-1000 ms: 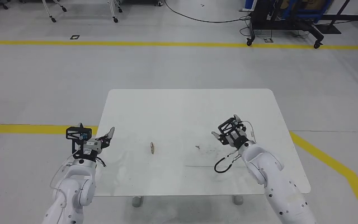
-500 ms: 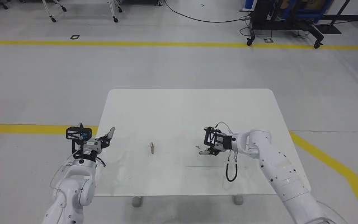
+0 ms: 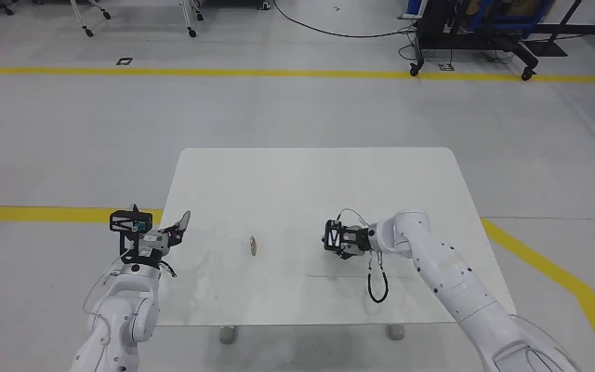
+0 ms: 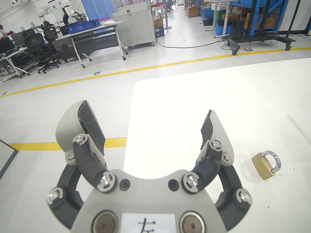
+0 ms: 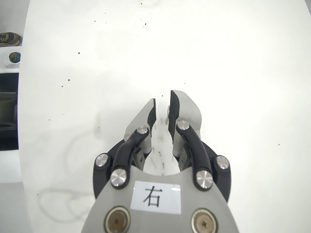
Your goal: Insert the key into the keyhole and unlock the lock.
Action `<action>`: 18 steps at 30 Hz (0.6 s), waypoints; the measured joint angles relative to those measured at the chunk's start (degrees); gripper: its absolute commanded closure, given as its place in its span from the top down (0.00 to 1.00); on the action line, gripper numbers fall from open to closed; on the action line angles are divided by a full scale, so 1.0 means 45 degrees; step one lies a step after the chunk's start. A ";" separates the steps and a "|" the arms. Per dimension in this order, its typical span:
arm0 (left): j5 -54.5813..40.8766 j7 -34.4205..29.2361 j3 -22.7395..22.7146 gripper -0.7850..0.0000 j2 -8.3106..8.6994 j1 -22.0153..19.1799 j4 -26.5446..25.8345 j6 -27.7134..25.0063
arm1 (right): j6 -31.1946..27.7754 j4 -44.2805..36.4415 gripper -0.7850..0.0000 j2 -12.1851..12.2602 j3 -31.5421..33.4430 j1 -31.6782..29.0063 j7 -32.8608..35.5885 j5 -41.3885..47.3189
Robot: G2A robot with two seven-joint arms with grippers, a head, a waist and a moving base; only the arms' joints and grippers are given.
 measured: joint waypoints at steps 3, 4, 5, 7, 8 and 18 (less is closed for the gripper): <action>0.0000 0.0000 0.0000 1.00 0.0000 0.0000 0.0000 0.0000 | 0.0183 -0.0065 0.00 0.0005 -0.0048 -0.0008 0.0141 0.0008; 0.0000 0.0000 0.0000 1.00 0.0000 0.0000 0.0000 0.0000 | 0.0234 -0.0121 0.00 0.0017 -0.0041 -0.0028 0.0143 -0.0012; 0.0000 0.0000 0.0000 1.00 0.0000 0.0000 0.0000 0.0000 | 0.0304 -0.0220 0.00 0.0040 -0.0009 -0.0069 0.0107 -0.0050; 0.0000 0.0000 0.0000 1.00 0.0000 0.0000 0.0000 0.0000 | 0.0439 -0.0403 0.00 0.0087 0.0074 -0.0151 0.0003 -0.0155; 0.0000 0.0000 0.0000 1.00 0.0000 0.0000 0.0000 0.0000 | 0.0570 -0.0550 0.00 0.0122 0.0155 -0.0219 -0.0133 -0.0223; 0.0000 0.0000 0.0000 1.00 0.0000 0.0000 0.0000 0.0000 | 0.1507 -0.1035 0.00 0.0485 0.1172 -0.1119 -0.3146 -0.0506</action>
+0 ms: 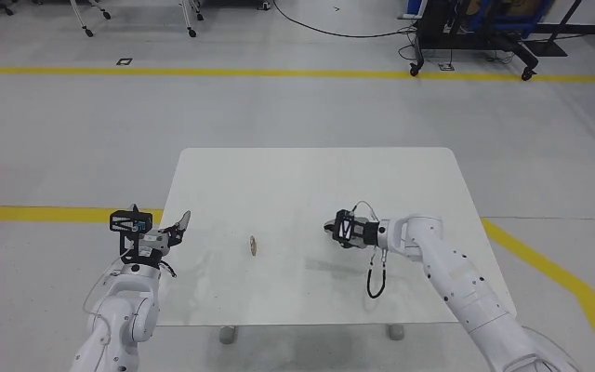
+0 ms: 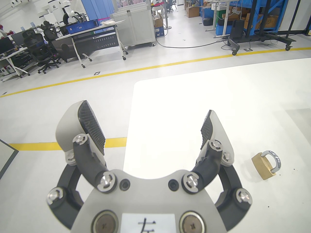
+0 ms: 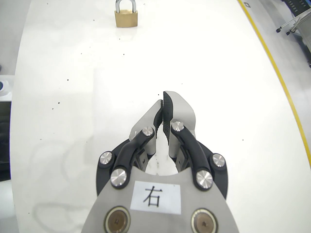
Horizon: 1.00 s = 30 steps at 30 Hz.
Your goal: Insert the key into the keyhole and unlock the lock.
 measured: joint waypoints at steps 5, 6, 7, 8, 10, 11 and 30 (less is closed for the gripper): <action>0.0000 0.0000 0.0000 1.00 0.0000 0.0000 0.0000 0.0000 | 0.0090 0.0674 0.00 0.0031 0.0316 -0.0144 -0.0797 0.0785; 0.0000 0.0000 0.0000 1.00 0.0000 0.0000 0.0000 0.0000 | 0.0090 0.0666 0.00 0.0032 0.0313 -0.0141 -0.0774 0.0758; 0.0000 0.0000 0.0000 1.00 0.0000 0.0000 0.0000 0.0000 | 0.0089 0.0656 0.00 0.0031 0.0308 -0.0139 -0.0764 0.0740; 0.0000 0.0000 0.0000 1.00 0.0000 0.0000 0.0000 0.0000 | 0.0088 0.0651 0.00 0.0031 0.0306 -0.0139 -0.0761 0.0733; 0.0000 0.0000 0.0000 1.00 0.0000 0.0000 0.0000 0.0000 | 0.0087 0.0650 0.00 0.0031 0.0305 -0.0139 -0.0762 0.0733; -0.0006 0.0005 -0.0006 1.00 -0.0001 -0.0005 -0.0010 0.0005 | 0.0087 0.0650 0.00 0.0031 0.0305 -0.0139 -0.0763 0.0734; -0.4054 -0.4330 0.2968 1.00 -0.0235 -0.2463 -0.1704 -0.3679 | -0.1501 0.2973 0.00 0.0066 0.0716 -0.0470 -0.7785 0.3110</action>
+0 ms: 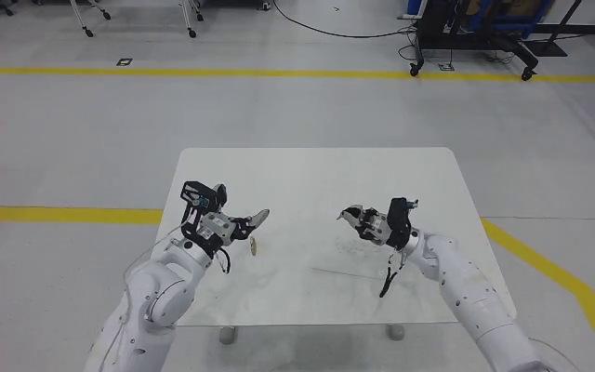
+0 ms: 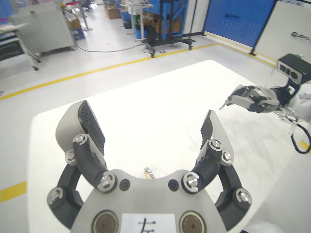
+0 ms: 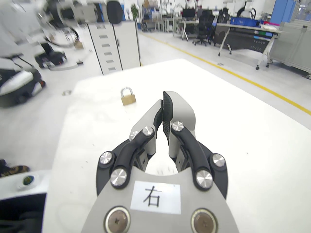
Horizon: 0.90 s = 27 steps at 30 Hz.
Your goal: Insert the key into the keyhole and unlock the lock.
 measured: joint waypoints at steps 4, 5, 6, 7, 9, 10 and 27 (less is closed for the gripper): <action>-0.0197 -0.0318 0.0132 1.00 0.0009 -0.0215 0.0117 -0.0309 | -0.0118 0.0250 0.00 0.0054 -0.0389 0.0189 -0.0129 0.0113; -0.0118 -0.0308 0.0127 1.00 0.0010 -0.0209 0.0110 -0.0297 | -0.0107 0.0246 0.00 0.0054 -0.0385 0.0189 -0.0084 0.0088; -0.0106 -0.0302 0.0125 1.00 0.0010 -0.0206 0.0108 -0.0290 | -0.0105 0.0242 0.00 0.0054 -0.0378 0.0186 -0.0079 0.0086; -0.0107 -0.0300 0.0124 1.00 0.0010 -0.0204 0.0108 -0.0287 | -0.0105 0.0240 0.00 0.0053 -0.0374 0.0183 -0.0080 0.0086; -0.0119 -0.0298 0.0124 1.00 0.0009 -0.0203 0.0108 -0.0285 | -0.0106 0.0239 0.00 0.0052 -0.0372 0.0182 -0.0088 0.0090; -0.0162 -0.0255 0.0133 1.00 0.0003 -0.0185 0.0123 -0.0299 | -0.0106 0.0239 0.00 0.0052 -0.0372 0.0182 -0.0089 0.0091; -1.7321 -0.6515 0.2976 1.00 -0.0537 -0.4621 0.8021 -0.5436 | -0.0107 -0.0615 0.00 -0.0016 -0.4911 0.1218 0.3317 1.1587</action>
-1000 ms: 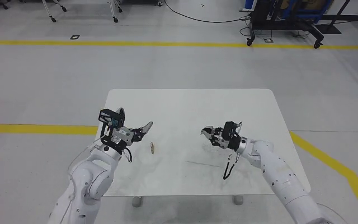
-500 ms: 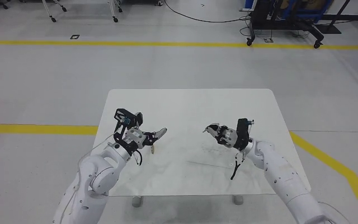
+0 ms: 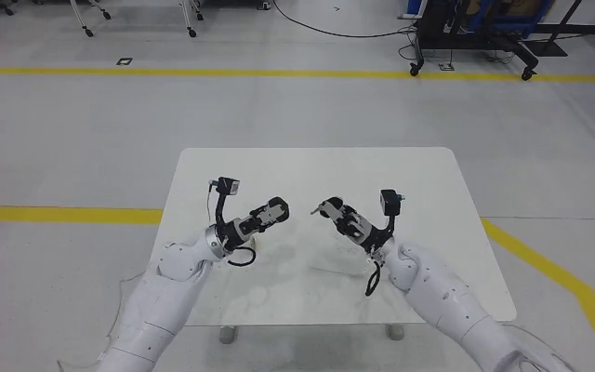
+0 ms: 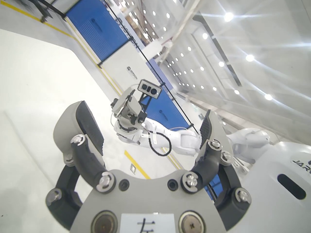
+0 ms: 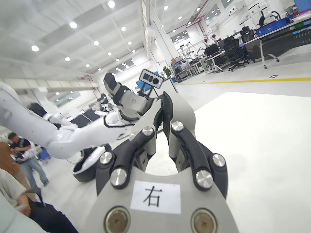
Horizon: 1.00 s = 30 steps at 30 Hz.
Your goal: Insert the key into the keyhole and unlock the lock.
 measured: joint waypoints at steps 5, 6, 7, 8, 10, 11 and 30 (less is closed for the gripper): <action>-0.0353 -0.0401 0.0828 0.89 -0.0277 -0.1246 0.1941 -0.0937 | 0.0000 -0.0016 0.00 0.0263 -0.0546 0.0538 0.2646 0.3740; -0.0403 -0.0445 0.0925 0.84 -0.0311 -0.1381 0.2134 -0.1084 | 0.0000 0.0049 0.00 0.0279 -0.0559 0.0609 0.3043 0.4145; -0.0445 -0.0490 0.1006 0.82 -0.0340 -0.1491 0.2298 -0.1210 | 0.0000 0.0095 0.00 0.0284 -0.0570 0.0665 0.3402 0.4489; -0.0469 -0.0538 0.1096 0.82 -0.0368 -0.1610 0.2494 -0.1338 | 0.0000 0.0134 0.00 0.0279 -0.0580 0.0719 0.3830 0.4886; -0.0405 -0.0567 0.1211 0.80 -0.0405 -0.1750 0.2736 -0.1487 | 0.0000 0.0180 0.00 0.0249 -0.0595 0.0776 0.4385 0.5363; -0.0316 -0.0556 0.1289 0.79 -0.0429 -0.1824 0.2860 -0.1599 | 0.0000 0.0211 0.00 0.0214 -0.0616 0.0811 0.4745 0.5643; 0.0162 -0.0556 0.1892 0.34 -0.0558 -0.2308 0.3528 -0.1948 | 0.0000 0.1201 0.00 -0.0621 0.0012 0.1031 0.7383 0.6731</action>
